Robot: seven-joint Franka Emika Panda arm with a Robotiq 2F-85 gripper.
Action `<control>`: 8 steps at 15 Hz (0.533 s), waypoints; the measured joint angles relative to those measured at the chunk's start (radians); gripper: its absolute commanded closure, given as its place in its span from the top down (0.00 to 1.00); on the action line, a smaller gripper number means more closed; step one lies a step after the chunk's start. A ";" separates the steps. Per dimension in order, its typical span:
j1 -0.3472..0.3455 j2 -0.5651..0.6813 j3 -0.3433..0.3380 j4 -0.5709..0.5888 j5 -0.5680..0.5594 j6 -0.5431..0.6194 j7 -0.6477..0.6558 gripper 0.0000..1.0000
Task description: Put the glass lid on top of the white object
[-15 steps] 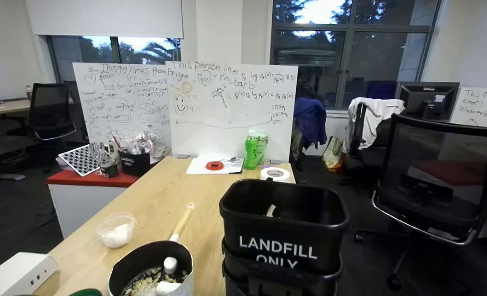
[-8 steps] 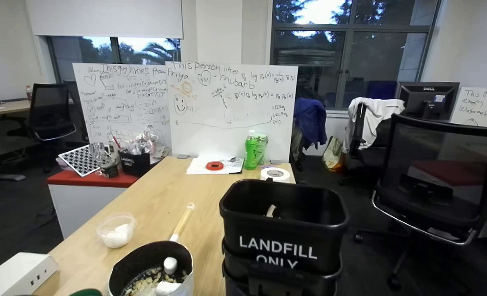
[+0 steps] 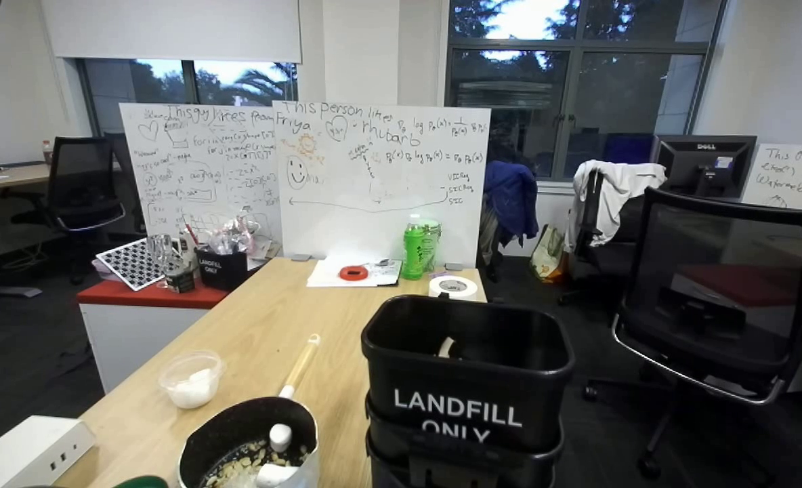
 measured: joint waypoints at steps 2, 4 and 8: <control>0.000 0.000 0.000 0.000 0.000 0.000 0.000 1.00; 0.000 0.000 0.000 0.000 0.000 0.000 0.000 1.00; -0.008 0.026 -0.021 -0.045 0.010 0.022 0.056 1.00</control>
